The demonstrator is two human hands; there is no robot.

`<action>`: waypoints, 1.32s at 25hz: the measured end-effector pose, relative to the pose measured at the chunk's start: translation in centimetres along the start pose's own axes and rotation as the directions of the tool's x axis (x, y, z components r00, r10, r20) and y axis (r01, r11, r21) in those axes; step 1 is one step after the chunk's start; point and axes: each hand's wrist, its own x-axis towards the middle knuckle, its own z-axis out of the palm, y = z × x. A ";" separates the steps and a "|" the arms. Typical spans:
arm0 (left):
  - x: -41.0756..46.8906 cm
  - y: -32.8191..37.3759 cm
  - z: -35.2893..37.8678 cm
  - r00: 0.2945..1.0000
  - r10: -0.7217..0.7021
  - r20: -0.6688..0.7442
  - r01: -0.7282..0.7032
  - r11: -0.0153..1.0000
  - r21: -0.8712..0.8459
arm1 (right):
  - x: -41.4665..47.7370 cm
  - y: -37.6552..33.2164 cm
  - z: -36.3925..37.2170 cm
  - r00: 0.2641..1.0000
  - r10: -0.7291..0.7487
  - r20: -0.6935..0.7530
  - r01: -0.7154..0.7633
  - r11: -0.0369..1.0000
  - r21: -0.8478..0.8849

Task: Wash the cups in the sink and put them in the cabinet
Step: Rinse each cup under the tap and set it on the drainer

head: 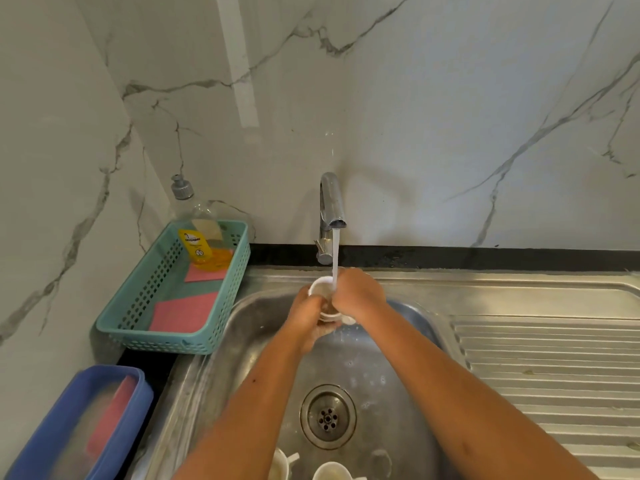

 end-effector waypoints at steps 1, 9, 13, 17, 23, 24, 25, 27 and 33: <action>-0.2 0.4 -0.4 0.997 -0.063 0.044 0.060 0.996 0.071 | 0.2 0.1 -0.1 0.999 -0.003 0.047 0.003 1.000 -0.011; -0.7 -0.4 0.1 0.979 0.130 -0.159 -0.114 0.988 0.105 | -0.4 -1.7 2.1 0.882 0.387 0.269 -0.456 0.555 0.696; -1.1 2.2 -1.3 1.000 -0.022 -0.019 0.028 0.906 0.422 | -0.4 -0.9 0.6 0.997 0.076 0.006 -0.076 0.989 0.129; -1.7 2.6 -0.8 0.938 0.288 -0.194 -0.162 0.857 0.489 | -0.8 -1.3 0.4 0.992 0.108 -0.065 -0.085 0.954 0.289; -0.8 1.0 -0.6 0.884 0.378 -0.274 -0.204 0.840 0.502 | -0.8 -1.1 1.3 0.950 0.310 0.046 -0.291 0.818 0.495; -0.4 1.3 -0.9 0.926 0.333 -0.179 -0.178 0.802 0.570 | -0.9 -0.8 1.2 0.981 0.196 -0.009 -0.182 0.927 0.328; -0.1 1.7 -1.2 0.950 0.303 -0.078 -0.179 0.732 0.657 | -0.8 -0.6 1.2 0.994 0.106 -0.020 -0.100 0.977 0.189; -0.2 2.2 -1.4 0.942 0.335 -0.007 -0.227 0.652 0.723 | -0.8 -0.2 1.7 0.991 0.135 -0.012 -0.128 0.958 0.255; -2.0 1.1 0.3 0.935 0.308 -0.174 -0.214 0.885 0.413 | -1.2 -1.9 2.5 0.880 0.394 0.267 -0.447 0.490 0.748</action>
